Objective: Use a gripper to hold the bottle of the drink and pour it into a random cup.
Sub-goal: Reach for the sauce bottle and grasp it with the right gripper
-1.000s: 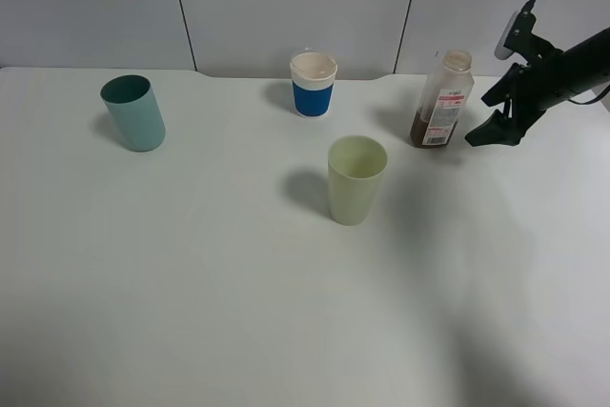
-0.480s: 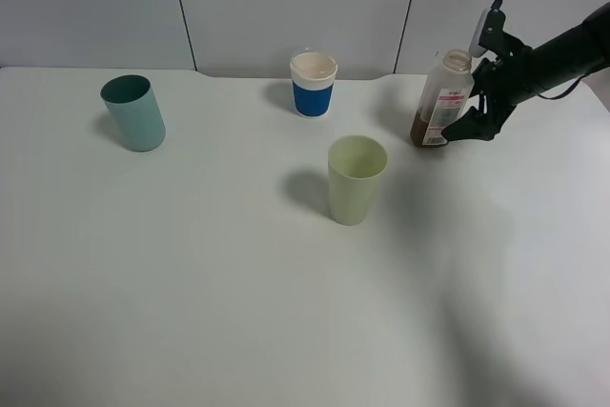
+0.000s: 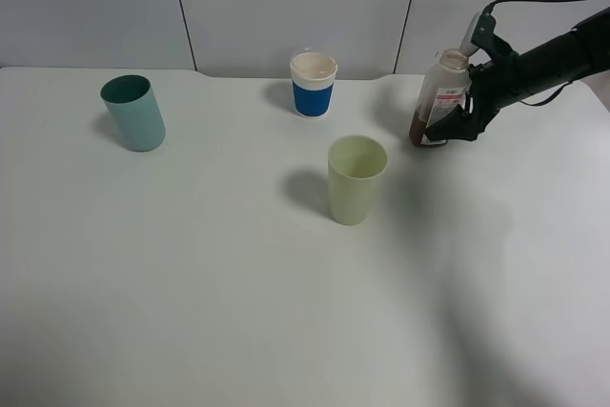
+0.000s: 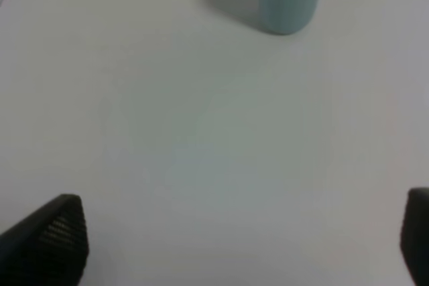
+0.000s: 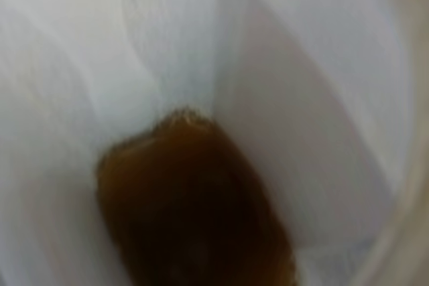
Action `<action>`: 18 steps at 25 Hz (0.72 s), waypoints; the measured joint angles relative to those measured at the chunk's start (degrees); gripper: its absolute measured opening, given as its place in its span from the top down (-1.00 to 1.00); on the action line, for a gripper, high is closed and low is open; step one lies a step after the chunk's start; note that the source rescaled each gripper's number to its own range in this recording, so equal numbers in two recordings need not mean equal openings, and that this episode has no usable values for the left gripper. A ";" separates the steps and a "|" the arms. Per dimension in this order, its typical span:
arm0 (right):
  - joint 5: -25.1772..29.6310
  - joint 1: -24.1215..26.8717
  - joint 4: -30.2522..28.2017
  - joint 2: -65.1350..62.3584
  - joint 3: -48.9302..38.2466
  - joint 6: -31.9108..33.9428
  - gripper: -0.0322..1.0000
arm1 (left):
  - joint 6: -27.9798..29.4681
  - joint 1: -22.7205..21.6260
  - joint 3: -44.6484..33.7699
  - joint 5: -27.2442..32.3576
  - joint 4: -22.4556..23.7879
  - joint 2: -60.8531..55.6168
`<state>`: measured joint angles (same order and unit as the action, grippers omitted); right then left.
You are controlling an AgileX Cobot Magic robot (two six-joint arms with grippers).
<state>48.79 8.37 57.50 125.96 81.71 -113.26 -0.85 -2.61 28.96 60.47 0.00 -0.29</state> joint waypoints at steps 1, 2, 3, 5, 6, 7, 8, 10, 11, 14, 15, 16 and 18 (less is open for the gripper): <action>0.23 0.00 0.24 0.06 0.00 -0.32 -1.00 | 0.00 0.00 0.00 0.00 0.00 0.00; 0.26 -0.04 0.34 0.19 0.00 -0.86 -1.00 | 0.00 0.00 0.00 0.00 0.00 0.00; 0.28 -0.06 0.44 0.20 0.00 -1.41 -1.00 | 0.00 0.00 0.00 0.00 0.00 0.00; 0.28 -0.06 0.60 0.30 0.00 -2.47 -1.00 | 0.00 0.00 0.00 0.00 0.00 0.00; 0.33 -0.06 0.60 0.30 0.00 -2.86 -1.00 | 0.00 0.00 0.00 0.00 0.00 0.00; 0.33 -0.06 0.60 0.30 0.00 -3.18 -1.00 | 0.00 0.00 0.00 0.00 0.00 0.00; 0.45 -0.11 0.60 0.30 0.00 -3.31 -1.00 | 0.00 0.00 0.00 0.00 0.00 0.00; 0.50 -0.18 0.60 0.30 0.00 -3.56 -1.00 | 0.00 0.00 0.00 0.00 0.00 0.00; 0.85 -0.25 0.70 0.30 0.00 -3.76 -1.00 | 0.00 0.00 0.00 0.00 0.00 0.00; 2.62 -0.27 1.77 0.30 0.00 -3.87 -1.00 | 0.00 0.00 0.00 0.00 0.00 0.00; 3.06 -0.27 2.45 0.30 0.00 -3.93 -0.99 | 0.00 0.00 0.00 0.00 0.00 0.00; 3.34 -0.27 2.85 0.30 0.00 -3.93 -0.99 | 0.00 0.00 0.00 0.00 0.00 0.00; 3.40 -0.27 3.45 0.30 0.00 -3.93 -0.86 | 0.00 0.00 0.00 0.00 0.00 0.00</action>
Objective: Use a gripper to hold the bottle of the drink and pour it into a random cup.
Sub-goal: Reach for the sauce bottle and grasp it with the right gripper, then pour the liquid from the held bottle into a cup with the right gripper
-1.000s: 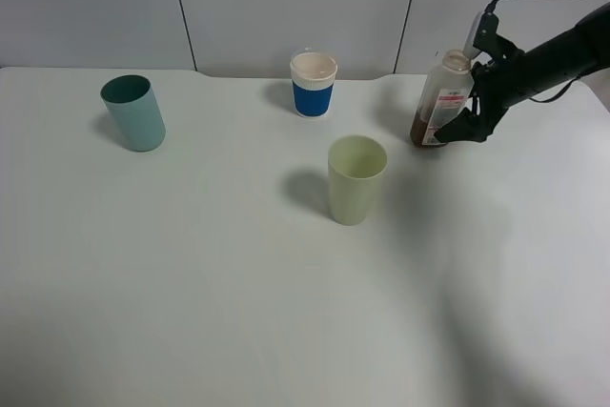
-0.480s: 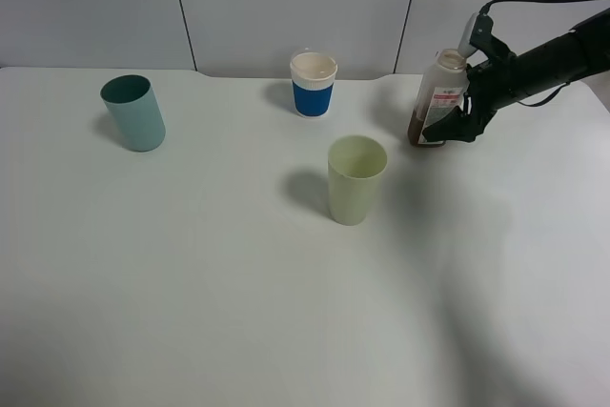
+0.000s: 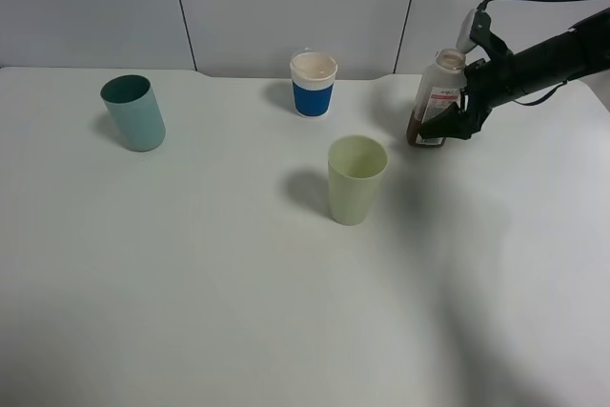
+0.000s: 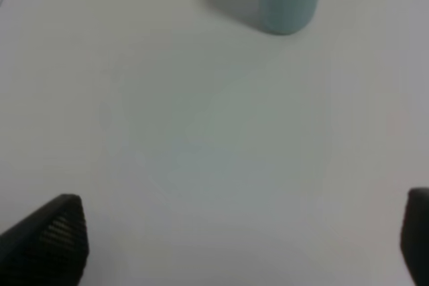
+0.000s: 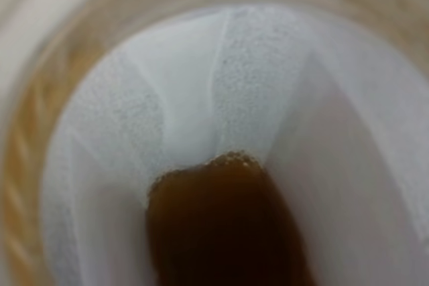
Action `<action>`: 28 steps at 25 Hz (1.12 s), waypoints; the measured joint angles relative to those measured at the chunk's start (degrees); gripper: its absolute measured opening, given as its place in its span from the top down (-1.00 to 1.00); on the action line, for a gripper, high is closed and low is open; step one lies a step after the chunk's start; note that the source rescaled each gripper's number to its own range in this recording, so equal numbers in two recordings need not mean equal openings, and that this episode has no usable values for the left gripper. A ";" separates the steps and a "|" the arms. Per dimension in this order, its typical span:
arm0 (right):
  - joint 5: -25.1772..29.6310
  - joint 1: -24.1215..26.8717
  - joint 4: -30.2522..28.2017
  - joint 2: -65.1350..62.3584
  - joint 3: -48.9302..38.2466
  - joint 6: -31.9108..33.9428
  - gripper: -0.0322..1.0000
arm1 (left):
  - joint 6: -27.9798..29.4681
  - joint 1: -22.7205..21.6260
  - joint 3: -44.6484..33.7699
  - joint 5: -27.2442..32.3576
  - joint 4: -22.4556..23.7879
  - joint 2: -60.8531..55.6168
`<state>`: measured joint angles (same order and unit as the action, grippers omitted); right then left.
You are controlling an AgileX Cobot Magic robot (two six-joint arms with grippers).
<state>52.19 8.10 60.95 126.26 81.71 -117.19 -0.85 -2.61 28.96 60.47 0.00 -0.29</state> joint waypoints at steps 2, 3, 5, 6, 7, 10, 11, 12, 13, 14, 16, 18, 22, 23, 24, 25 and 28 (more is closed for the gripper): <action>0.00 0.00 0.22 0.00 0.00 0.00 -0.56 | 0.00 0.00 0.00 0.00 0.00 0.00; 0.00 0.00 0.22 0.00 0.00 0.00 -0.35 | 0.00 0.00 0.00 0.00 0.00 0.00; -0.12 0.00 0.28 0.00 0.00 0.00 0.09 | 0.00 0.00 0.00 0.00 0.00 0.00; -0.12 0.00 0.42 0.00 0.00 0.22 0.28 | 0.00 0.00 0.00 0.00 0.00 0.00; 0.03 0.00 0.42 0.00 0.00 0.38 0.46 | 0.00 0.00 0.00 0.00 0.00 0.00; -0.01 0.00 0.60 0.05 0.00 1.59 0.82 | 0.00 0.00 0.00 0.00 0.00 0.00; -0.01 0.00 0.60 0.05 0.00 2.21 0.89 | 0.00 0.00 0.00 0.00 0.00 0.00; -0.01 0.00 0.60 0.05 0.00 2.88 0.89 | 0.00 0.00 0.00 0.00 0.00 0.00; -0.01 0.00 0.60 0.05 0.00 3.75 0.89 | 0.00 0.00 0.00 0.00 0.00 0.00; -0.01 0.00 0.60 0.05 0.00 4.66 0.89 | 0.00 0.00 0.00 0.00 0.00 0.00; -0.07 0.00 0.60 0.05 0.04 5.92 0.89 | 0.00 0.00 0.00 0.00 0.00 0.00; -0.07 0.00 0.48 0.05 0.11 7.24 0.89 | 0.00 0.00 0.00 0.00 0.00 0.00; -0.18 -0.21 0.35 -0.07 0.17 10.12 0.89 | 0.00 0.00 0.00 0.00 0.00 0.00; -0.26 -0.41 0.17 -0.20 0.17 10.44 0.89 | 0.00 0.00 0.00 0.00 0.00 0.00; -0.38 -0.71 -0.21 -0.43 0.17 10.81 0.89 | 0.00 0.00 0.00 0.00 0.00 0.00; -0.40 -1.05 -0.78 -0.83 0.17 10.88 0.89 | 0.00 0.00 0.00 0.00 0.00 0.00; -0.40 -1.87 -1.41 -2.57 0.11 11.31 0.89 | 0.00 0.00 0.00 0.00 0.00 0.00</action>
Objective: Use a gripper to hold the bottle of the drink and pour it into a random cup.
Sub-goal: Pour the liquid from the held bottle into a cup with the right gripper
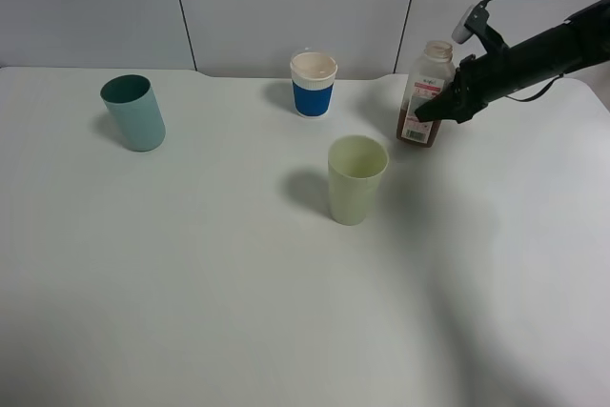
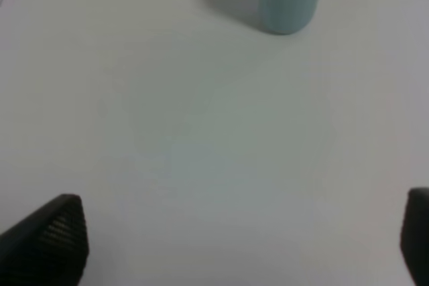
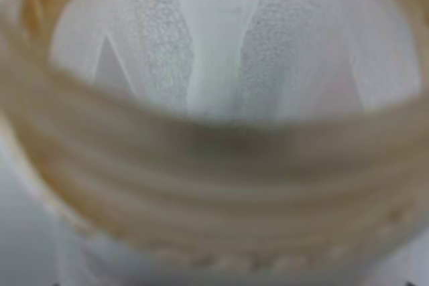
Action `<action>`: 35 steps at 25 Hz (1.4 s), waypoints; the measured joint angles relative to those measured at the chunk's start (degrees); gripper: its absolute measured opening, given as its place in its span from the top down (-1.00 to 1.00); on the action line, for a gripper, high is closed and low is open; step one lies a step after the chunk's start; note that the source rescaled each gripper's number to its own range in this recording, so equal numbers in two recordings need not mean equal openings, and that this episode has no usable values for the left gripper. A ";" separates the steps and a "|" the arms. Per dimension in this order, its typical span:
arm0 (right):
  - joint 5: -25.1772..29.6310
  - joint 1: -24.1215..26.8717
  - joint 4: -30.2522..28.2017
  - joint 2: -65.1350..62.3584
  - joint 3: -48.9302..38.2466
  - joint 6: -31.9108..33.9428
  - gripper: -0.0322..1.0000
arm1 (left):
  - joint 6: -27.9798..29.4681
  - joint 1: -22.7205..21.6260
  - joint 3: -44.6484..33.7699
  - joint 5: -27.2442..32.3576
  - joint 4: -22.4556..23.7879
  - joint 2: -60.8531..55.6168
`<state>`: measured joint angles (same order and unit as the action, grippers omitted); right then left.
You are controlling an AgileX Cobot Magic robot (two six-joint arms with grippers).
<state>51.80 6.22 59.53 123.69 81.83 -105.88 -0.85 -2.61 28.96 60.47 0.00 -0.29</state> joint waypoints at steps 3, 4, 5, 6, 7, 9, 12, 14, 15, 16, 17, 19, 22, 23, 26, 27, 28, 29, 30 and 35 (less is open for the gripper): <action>0.00 -0.62 -0.62 -3.04 0.00 0.18 0.89 | 0.00 0.00 0.00 0.00 0.00 0.00; 0.00 -0.77 -0.82 -4.24 0.00 0.56 0.89 | 0.00 0.00 0.00 0.00 0.00 0.00; 0.06 -0.90 -1.13 -5.41 0.00 0.88 0.89 | 0.00 0.00 0.00 0.00 0.00 0.00; 0.06 -0.93 -1.28 -6.31 0.00 1.31 0.89 | 0.00 0.00 0.00 0.00 0.00 0.00; 0.06 -0.99 -1.54 -7.36 0.00 1.80 0.89 | 0.00 0.00 0.00 0.00 -0.30 0.00; 0.29 -1.08 -2.17 -9.23 0.00 2.63 0.89 | 0.00 0.00 0.00 0.00 0.00 0.00; 0.53 -2.17 -3.16 -11.29 0.00 3.84 0.89 | 0.00 0.00 0.00 0.00 0.00 0.00; 0.60 -3.11 -4.36 -12.28 0.00 4.62 0.89 | 0.00 0.00 0.00 0.00 0.00 0.00; 0.60 -3.68 -5.72 -12.72 0.00 5.42 0.89 | 0.00 0.00 0.00 0.00 -0.30 0.00; 0.60 -4.23 -7.37 -13.16 0.00 6.33 0.89 | -0.05 0.00 0.00 0.00 -0.30 0.00; 0.60 -4.92 -8.99 -13.54 0.00 7.61 0.89 | -0.05 0.00 0.00 0.00 -0.30 0.00; 0.36 -6.29 -13.19 -14.26 0.00 10.84 0.89 | -0.05 0.00 0.00 0.05 -0.30 0.00; -0.54 -8.23 -19.60 -14.95 0.00 15.19 0.89 | -0.05 0.00 0.00 0.05 0.00 0.00; -1.15 -8.97 -22.03 -15.18 0.00 16.59 0.89 | -0.05 0.00 0.00 0.05 0.00 0.00; -2.11 -11.08 -28.55 -15.72 0.00 20.00 0.89 | -0.05 0.00 0.00 0.05 0.00 0.00; -2.41 -11.72 -30.35 -15.77 0.00 20.69 0.89 | -0.05 0.00 0.00 0.05 0.00 0.00; -2.70 -12.48 -31.62 -15.77 0.00 21.38 0.89 | -0.05 0.00 0.00 0.05 0.00 0.00; -2.80 -13.21 -32.93 -15.77 0.00 21.75 0.89 | -0.05 0.00 0.00 0.05 0.00 0.00; -3.00 -13.92 -33.91 -15.77 0.00 21.90 0.89 | -0.05 0.00 0.00 0.05 0.00 0.00; -6.39 -16.84 -35.38 -15.77 0.00 20.78 0.89 | -0.05 0.00 0.00 0.05 0.00 0.00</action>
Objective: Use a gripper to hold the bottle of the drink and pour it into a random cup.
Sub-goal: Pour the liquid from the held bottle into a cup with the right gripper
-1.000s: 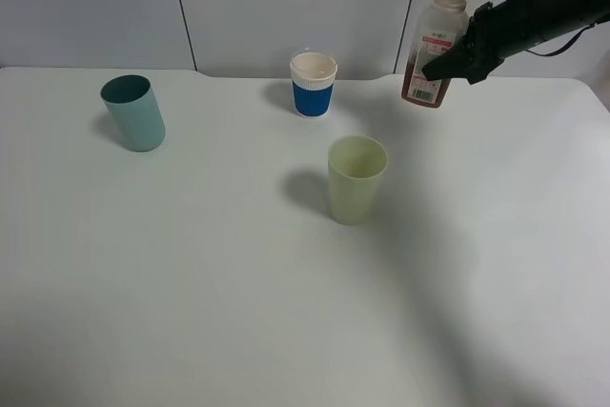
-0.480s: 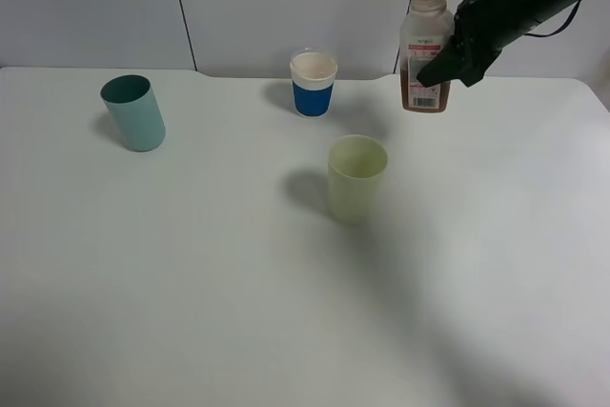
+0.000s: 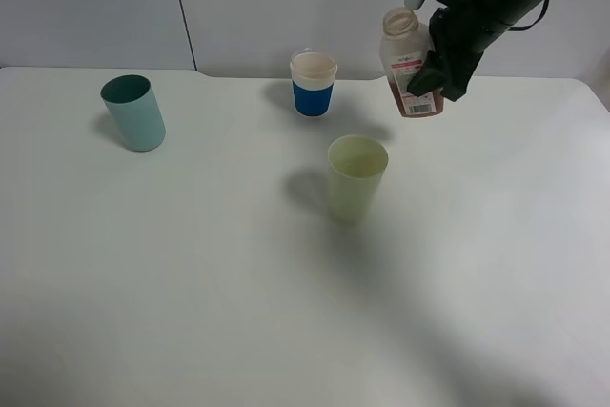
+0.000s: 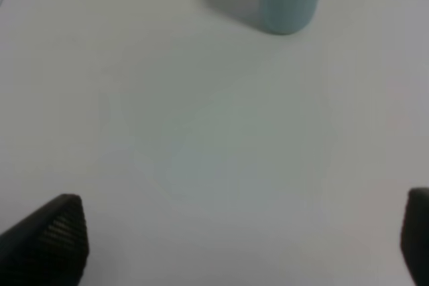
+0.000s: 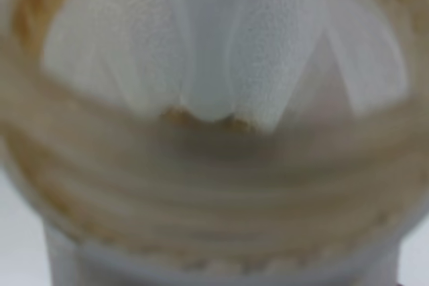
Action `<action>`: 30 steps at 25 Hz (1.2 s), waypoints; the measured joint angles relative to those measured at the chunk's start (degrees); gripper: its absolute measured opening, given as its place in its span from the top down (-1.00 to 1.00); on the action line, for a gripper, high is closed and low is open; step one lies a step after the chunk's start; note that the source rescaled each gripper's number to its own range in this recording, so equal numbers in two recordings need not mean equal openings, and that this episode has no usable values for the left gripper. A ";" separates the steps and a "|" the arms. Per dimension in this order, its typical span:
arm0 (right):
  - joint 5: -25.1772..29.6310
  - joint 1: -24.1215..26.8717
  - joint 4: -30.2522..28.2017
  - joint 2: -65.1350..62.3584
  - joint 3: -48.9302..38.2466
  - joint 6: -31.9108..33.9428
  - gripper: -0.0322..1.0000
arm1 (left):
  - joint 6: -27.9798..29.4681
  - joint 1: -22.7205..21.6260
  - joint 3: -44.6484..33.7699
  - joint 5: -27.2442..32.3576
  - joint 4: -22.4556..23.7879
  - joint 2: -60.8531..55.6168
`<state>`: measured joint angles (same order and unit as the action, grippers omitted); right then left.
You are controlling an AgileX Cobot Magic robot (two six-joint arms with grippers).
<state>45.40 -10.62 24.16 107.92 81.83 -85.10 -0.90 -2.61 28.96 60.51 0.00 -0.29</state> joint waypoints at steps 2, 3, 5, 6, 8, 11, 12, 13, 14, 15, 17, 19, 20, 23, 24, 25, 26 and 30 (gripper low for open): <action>-0.90 -1.04 0.00 0.00 0.00 -2.10 0.89 | 0.00 0.00 0.00 0.00 0.00 0.00; -0.96 -1.38 0.00 0.00 0.00 -2.98 0.89 | 0.00 0.00 0.00 0.00 0.00 0.00; -1.28 -2.05 0.00 0.00 0.00 -4.86 0.89 | 0.00 0.00 0.00 0.00 0.00 0.00; -1.56 -2.42 0.00 0.00 0.00 -5.48 0.89 | 0.00 0.00 0.00 0.00 0.00 0.00; -2.29 -2.84 0.00 0.00 0.00 -6.54 0.89 | 0.00 0.00 0.00 0.00 0.00 0.00; -2.42 -3.45 -0.46 0.00 0.00 -8.17 0.89 | 0.00 0.00 0.00 0.00 0.00 0.00; -2.54 -3.67 -0.86 0.00 0.00 -8.62 0.89 | 0.00 0.00 0.00 0.00 0.00 0.00; -2.59 -3.89 -1.37 0.00 0.00 -8.90 0.89 | 0.00 0.00 0.00 0.00 0.00 0.00; -2.91 -4.15 -1.85 0.00 0.00 -8.95 0.89 | 0.00 0.00 0.00 0.00 0.00 0.00; -3.53 -4.45 -2.43 0.00 0.00 -9.01 0.89 | 0.00 0.00 0.00 0.00 0.00 0.00; -4.88 -5.18 -3.83 0.00 0.00 -8.94 0.90 | 0.00 0.00 0.00 0.00 0.00 0.00; -6.74 -6.26 -5.62 -0.02 0.00 -8.66 0.90 | 0.00 0.00 0.00 0.00 0.00 0.00; -7.64 -6.86 -6.62 -0.02 0.00 -8.30 0.90 | 0.00 0.00 0.00 0.00 0.00 0.00; -10.00 -8.45 -9.82 -0.25 0.00 -7.68 0.90 | 0.00 0.00 0.00 0.00 0.00 0.00; -10.67 -8.83 -10.88 -0.41 0.00 -7.67 0.90 | 0.00 0.00 0.00 0.00 0.00 0.00; -11.36 -9.31 -11.62 -0.49 0.00 -7.62 0.90 | 0.00 0.00 0.00 0.00 0.00 0.00; -11.95 -9.73 -12.51 -0.62 0.00 -7.46 0.90 | 0.00 0.00 0.00 0.00 0.00 0.00; -12.44 -11.10 -16.11 -0.68 0.00 -7.33 0.90 | 0.00 0.00 0.00 0.00 0.00 0.00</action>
<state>32.97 -21.72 8.05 107.24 81.83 -92.43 -0.90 -2.61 28.96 60.51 0.00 -0.29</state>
